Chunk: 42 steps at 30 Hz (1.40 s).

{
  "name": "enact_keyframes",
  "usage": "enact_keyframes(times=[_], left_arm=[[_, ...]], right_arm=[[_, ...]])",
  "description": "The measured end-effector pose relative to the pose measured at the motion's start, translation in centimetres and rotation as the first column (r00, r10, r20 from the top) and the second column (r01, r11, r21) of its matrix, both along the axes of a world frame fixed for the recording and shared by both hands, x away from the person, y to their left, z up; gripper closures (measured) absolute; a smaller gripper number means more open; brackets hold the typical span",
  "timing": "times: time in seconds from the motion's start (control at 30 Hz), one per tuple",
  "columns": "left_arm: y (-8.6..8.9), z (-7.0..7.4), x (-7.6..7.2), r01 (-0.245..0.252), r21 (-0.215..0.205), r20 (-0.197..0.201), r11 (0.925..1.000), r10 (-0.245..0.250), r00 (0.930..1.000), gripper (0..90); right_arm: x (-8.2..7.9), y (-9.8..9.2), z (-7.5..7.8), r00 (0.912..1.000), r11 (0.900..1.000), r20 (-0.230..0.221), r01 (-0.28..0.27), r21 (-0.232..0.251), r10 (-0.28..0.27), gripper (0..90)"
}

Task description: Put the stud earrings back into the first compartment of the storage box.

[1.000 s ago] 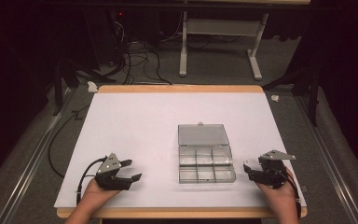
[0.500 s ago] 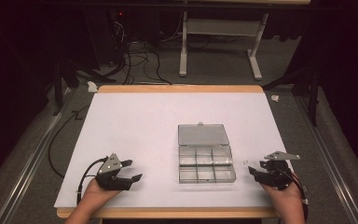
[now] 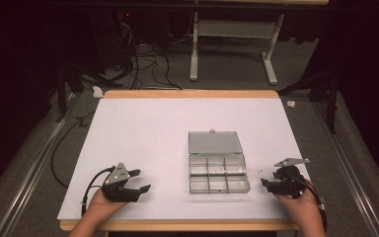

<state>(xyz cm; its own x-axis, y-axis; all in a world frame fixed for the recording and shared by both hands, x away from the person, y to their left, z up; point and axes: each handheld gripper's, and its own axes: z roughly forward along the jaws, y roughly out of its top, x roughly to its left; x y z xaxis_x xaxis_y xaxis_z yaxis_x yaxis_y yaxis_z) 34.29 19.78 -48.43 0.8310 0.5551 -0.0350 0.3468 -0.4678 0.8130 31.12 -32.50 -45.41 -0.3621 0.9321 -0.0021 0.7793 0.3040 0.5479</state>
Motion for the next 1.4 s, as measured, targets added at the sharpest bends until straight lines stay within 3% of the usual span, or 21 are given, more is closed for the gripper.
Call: enact_keyframes(times=[0.27, 0.33, 0.53, 0.6, 0.97, 1.07, 1.3, 1.4], left_arm=[[0.0, 0.0, 0.0, 0.003, 0.004, 0.001, 1.0000, -0.003, 1.0000, 30.5], [0.0, 0.0, 0.0, 0.005, 0.005, 0.001, 1.0000, -0.005, 1.0000, 30.5], [-0.1, 0.0, 0.0, 0.008, 0.007, 0.004, 0.9999, -0.009, 1.0000, 30.5], [-0.1, 0.0, 0.0, 0.011, 0.007, 0.002, 0.9999, -0.011, 0.9999, 30.5], [-0.1, 0.0, 0.0, 0.017, 0.009, -0.001, 0.9998, -0.017, 0.9998, 30.6], [-0.1, 0.0, 0.0, 0.018, 0.009, -0.001, 0.9998, -0.018, 0.9998, 30.7], [-0.1, 0.0, 0.0, 0.019, 0.010, -0.001, 0.9998, -0.019, 0.9998, 30.7], [-0.1, 0.0, 0.0, 0.019, 0.011, -0.003, 0.9998, -0.019, 0.9998, 30.7]], right_arm=[[0.9, 0.7, 0.5, 0.9959, 0.999, -0.085, -0.033, -0.021, 0.031, 41.3], [1.1, 1.0, 0.7, 0.9936, 0.998, -0.106, -0.043, -0.047, 0.038, 41.0], [1.9, 1.2, 1.0, 0.9810, 0.997, -0.185, -0.067, -0.046, 0.057, 42.5], [1.9, 1.5, 1.2, 0.9757, 0.994, -0.207, -0.088, -0.068, 0.073, 42.6], [2.2, 2.3, 1.8, 0.9621, 0.990, -0.256, -0.116, -0.076, 0.093, 46.2], [2.5, 2.5, 2.0, 0.9557, 0.987, -0.274, -0.135, -0.082, 0.108, 50.8], [3.2, 2.6, 2.4, 0.9536, 0.986, -0.281, -0.138, -0.090, 0.107, 63.9], [3.8, 2.5, 2.3, 0.9487, 0.984, -0.291, -0.154, -0.085, 0.124, 71.2]])
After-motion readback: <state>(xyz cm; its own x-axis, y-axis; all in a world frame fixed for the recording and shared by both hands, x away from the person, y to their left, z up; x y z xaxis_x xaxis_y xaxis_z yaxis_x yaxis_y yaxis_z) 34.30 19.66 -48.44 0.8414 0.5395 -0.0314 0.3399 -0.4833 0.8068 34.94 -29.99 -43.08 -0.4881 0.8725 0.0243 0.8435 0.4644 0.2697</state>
